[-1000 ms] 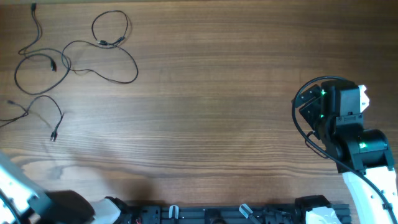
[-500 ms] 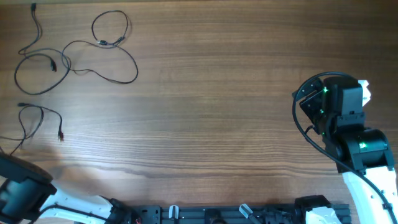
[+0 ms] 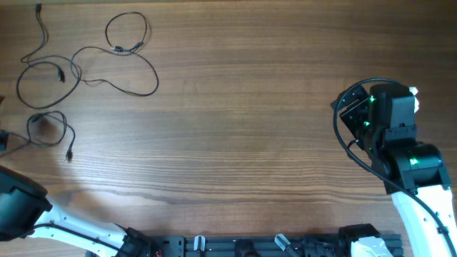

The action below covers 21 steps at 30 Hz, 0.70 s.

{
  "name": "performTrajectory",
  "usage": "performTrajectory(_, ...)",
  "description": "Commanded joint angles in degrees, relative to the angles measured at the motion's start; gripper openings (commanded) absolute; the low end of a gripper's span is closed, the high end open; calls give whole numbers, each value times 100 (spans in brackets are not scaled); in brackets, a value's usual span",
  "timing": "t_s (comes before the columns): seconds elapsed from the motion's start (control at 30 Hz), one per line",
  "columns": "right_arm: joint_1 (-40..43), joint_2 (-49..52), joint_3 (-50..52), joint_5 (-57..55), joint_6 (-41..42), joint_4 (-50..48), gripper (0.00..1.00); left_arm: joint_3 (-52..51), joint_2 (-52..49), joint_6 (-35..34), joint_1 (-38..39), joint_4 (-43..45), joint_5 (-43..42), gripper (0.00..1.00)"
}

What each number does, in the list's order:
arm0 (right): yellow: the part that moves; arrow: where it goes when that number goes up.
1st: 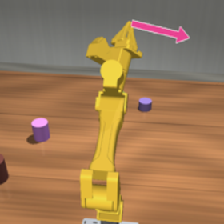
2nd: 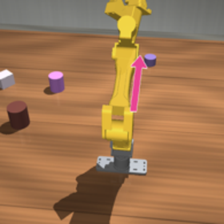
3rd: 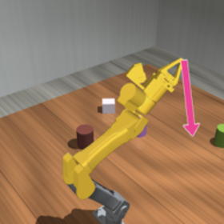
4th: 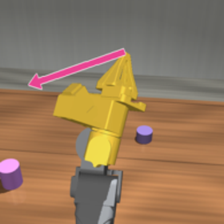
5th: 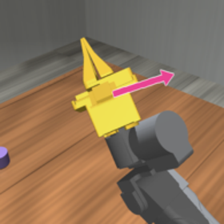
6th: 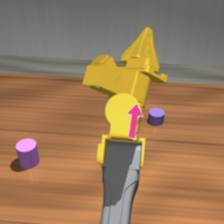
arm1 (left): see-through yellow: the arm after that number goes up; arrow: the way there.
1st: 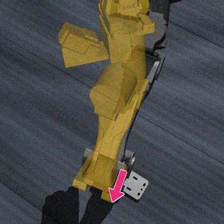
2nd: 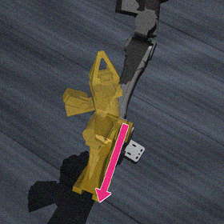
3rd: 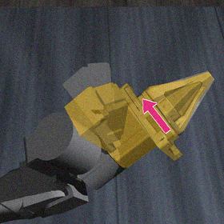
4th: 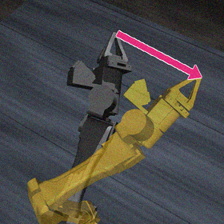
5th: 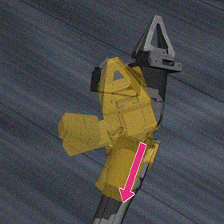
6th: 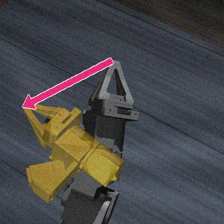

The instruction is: Untangle cables

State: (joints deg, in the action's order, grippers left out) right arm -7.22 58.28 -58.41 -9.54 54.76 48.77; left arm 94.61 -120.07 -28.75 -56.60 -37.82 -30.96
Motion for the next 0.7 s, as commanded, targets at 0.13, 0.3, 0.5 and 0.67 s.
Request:
performTrajectory(0.13,13,44,-17,87,-76,-11,100,24,817,555,17,507,-896,100)
performTrajectory(0.3,13,44,-17,87,-79,-2,100,22,1631,570,85,299,2216,100)
performTrajectory(0.5,13,46,-17,87,-76,-13,100,20,1495,2122,378,26,3582,100)
performTrajectory(0.67,13,46,-17,87,-210,20,100,20,1217,2409,595,76,4092,100)
